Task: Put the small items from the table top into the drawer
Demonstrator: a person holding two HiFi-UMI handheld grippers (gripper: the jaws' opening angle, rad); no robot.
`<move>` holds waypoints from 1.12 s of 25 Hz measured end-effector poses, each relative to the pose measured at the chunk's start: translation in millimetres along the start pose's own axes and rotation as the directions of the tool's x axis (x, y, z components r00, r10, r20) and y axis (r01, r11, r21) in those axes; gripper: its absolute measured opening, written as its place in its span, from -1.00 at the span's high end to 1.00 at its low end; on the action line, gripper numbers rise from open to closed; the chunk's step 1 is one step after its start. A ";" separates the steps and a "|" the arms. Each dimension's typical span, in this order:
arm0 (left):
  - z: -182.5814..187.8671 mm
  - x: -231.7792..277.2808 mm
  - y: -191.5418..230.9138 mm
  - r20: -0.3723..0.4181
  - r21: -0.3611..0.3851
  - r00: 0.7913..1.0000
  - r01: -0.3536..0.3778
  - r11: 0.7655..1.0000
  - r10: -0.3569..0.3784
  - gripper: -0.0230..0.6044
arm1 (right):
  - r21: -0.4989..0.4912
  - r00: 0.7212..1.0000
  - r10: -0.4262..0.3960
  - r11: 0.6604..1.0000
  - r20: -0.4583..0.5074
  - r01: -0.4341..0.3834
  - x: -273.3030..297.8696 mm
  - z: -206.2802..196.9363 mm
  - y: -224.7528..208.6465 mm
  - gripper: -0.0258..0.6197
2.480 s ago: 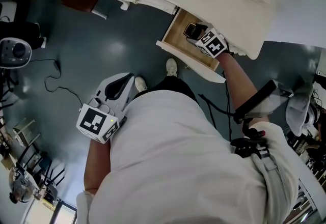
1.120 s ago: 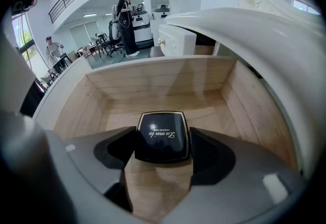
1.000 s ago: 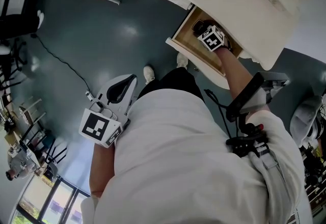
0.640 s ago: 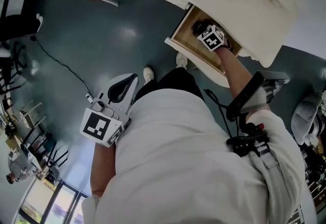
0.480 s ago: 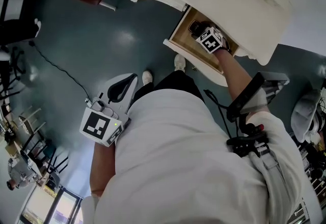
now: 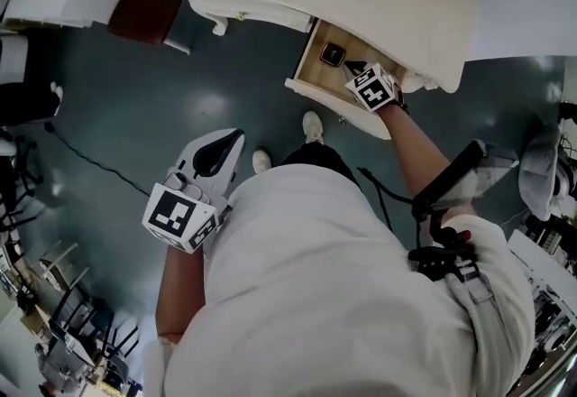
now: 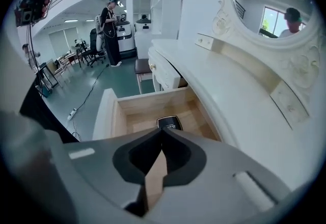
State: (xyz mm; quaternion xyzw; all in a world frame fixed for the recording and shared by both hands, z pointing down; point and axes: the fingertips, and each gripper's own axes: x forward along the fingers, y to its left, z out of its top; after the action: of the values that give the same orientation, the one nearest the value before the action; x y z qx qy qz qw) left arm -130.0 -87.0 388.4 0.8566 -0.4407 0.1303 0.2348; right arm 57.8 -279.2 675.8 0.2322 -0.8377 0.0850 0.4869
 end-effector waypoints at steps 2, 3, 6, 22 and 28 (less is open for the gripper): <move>-5.0 -4.8 0.8 0.006 0.019 1.000 0.027 0.999 -0.027 0.93 | 0.036 1.000 -0.007 0.999 0.000 0.007 -14.5 -2.6 13.5 0.92; -8.1 -8.5 1.1 0.008 0.027 0.999 0.039 0.999 -0.039 0.93 | 0.060 1.000 -0.003 0.998 0.004 0.003 -22.7 -3.3 23.4 0.92; -18.4 -27.3 5.3 0.010 0.038 0.998 0.069 0.997 -0.070 0.93 | 0.132 0.999 0.003 0.991 0.035 -0.007 -49.4 1.0 59.7 0.92; -83.5 -116.8 -2.9 -0.023 0.102 0.972 0.234 0.967 -0.233 0.93 | 0.232 0.967 -0.076 0.973 0.242 0.018 -169.6 52.5 250.9 0.92; -92.7 -120.1 -3.7 -0.035 0.110 0.961 0.278 0.954 -0.275 0.93 | 0.179 0.953 -0.081 0.983 0.291 0.029 -190.9 77.6 284.0 0.92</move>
State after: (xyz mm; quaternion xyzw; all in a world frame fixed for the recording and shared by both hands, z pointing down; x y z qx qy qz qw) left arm -198.0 46.0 415.0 0.9205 -0.3060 0.1295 0.2056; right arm -56.6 0.0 496.7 0.3069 -0.8840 0.1078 0.3357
